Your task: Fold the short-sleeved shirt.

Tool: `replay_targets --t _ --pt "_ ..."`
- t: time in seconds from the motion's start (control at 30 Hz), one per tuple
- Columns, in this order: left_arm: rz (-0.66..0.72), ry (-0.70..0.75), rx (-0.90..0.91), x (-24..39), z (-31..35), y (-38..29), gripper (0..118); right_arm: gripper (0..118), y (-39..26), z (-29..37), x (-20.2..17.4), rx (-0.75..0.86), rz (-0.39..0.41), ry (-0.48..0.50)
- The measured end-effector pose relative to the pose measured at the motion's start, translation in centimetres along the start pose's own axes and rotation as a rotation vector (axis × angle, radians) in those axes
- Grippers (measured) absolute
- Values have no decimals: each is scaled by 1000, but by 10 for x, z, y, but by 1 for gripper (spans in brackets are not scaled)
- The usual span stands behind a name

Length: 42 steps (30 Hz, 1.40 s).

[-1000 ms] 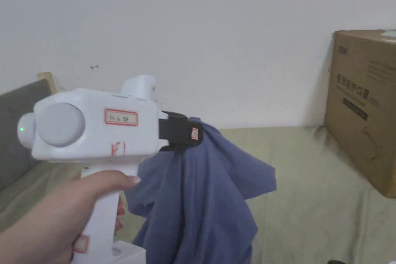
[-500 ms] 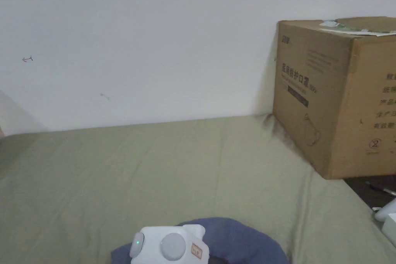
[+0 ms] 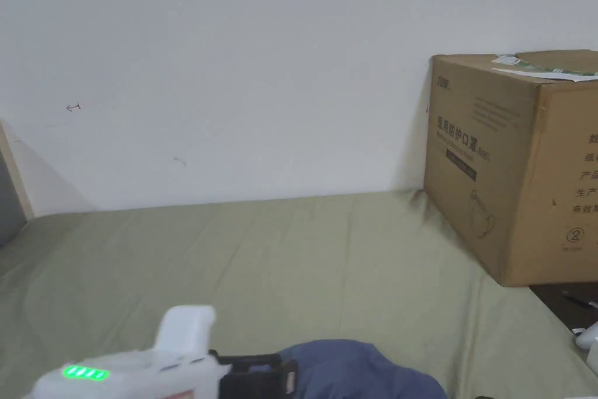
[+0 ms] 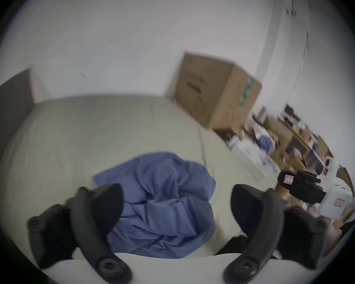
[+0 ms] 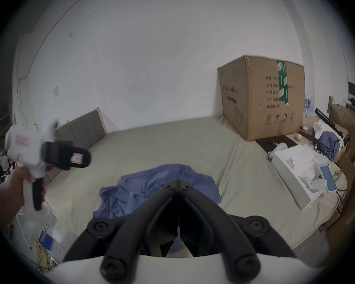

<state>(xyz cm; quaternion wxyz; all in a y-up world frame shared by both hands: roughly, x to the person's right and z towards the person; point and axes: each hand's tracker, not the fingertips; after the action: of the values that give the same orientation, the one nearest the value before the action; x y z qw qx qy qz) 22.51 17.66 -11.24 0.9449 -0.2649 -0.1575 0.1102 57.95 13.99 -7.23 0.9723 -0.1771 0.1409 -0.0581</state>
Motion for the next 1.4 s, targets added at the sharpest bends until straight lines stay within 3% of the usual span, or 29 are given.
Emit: replay_targets --t 0.03,0.07,0.1,0.13,0.27,0.33,0.4,0.6,0.93,1.03,1.13,1.27,1.3,1.33,1.4 --pt "2 43 67 -6 21 -12 81 0 -1 5 -3 38 -5 0" --pt "-3 84 107 -7 36 -23 57 0 -3 9 -5 73 -4 -5" --pt "-10 140 146 -9 52 -34 15 0 -7 15 -9 109 2 -22" --pt "-20 202 178 -10 64 -46 0 0 -12 18 -11 144 11 -46" --pt "-47 265 360 -19 101 -95 0 0 -26 35 -17 288 25 -110" --pt "-63 378 441 -11 114 -109 0 0 -29 43 -20 352 72 -146" --pt "-40 370 482 -13 123 -117 0 0 -31 47 -22 372 104 -168" --pt "-95 426 465 -11 118 -126 0 0 -32 49 -32 371 107 -185" --pt "-116 374 436 -7 106 -103 0 0 -23 50 -38 369 107 -171" --pt "10 327 186 -39 70 -47 0 0 -18 44 -39 336 99 -154" --pt "221 216 -216 -102 5 0 0 0 -21 38 -38 305 81 -116" --pt "275 286 -424 -155 -75 -3 0 0 -31 26 -37 286 86 -74" --pt "308 304 -465 -169 -91 -7 11 0 -33 22 -37 264 103 -78" --pt "364 318 -472 -184 -105 -13 41 0 -35 18 -37 250 107 -75" --pt "443 320 -500 -200 -123 -26 118 0 -38 11 -34 226 104 -67"
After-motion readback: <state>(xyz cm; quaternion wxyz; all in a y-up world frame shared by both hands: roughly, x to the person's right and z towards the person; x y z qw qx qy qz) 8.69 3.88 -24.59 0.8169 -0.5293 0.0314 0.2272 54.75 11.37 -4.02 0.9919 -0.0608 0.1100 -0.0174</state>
